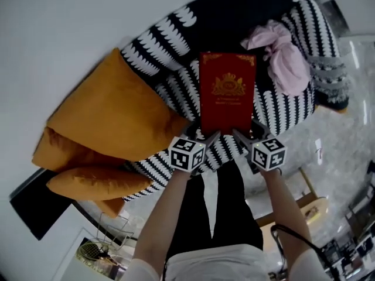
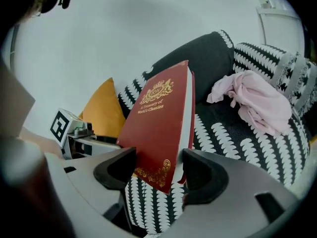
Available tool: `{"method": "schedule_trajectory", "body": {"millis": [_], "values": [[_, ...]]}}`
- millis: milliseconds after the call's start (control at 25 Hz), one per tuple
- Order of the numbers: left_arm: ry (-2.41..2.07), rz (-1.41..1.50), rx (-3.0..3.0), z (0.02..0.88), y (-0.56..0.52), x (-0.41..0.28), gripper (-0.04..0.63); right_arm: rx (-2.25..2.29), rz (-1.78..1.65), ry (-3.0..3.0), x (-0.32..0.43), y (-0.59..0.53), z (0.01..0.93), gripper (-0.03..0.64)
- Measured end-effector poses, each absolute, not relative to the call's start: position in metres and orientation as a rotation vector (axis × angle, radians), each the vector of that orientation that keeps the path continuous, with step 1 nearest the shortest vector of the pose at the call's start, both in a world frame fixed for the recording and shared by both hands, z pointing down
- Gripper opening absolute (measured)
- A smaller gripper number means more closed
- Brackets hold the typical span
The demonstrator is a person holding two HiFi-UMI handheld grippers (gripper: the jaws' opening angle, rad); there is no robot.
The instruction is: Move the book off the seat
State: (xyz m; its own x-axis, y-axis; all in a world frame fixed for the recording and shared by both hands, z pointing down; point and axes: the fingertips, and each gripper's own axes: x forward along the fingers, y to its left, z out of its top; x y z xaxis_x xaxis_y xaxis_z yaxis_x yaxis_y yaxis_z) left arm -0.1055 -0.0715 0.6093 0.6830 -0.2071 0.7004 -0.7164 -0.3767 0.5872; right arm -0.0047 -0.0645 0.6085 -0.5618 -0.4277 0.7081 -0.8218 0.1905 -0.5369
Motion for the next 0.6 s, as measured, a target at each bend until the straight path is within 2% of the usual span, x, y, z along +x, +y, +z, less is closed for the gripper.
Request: {"method": "schedule_trajectory", "body": {"millis": [600], "values": [[-0.726, 0.615, 2.001, 0.490, -0.067, -0.109, 0.321, 1.274, 1.239, -2.138, -0.007, -0.058, 0.487, 0.316]]}}
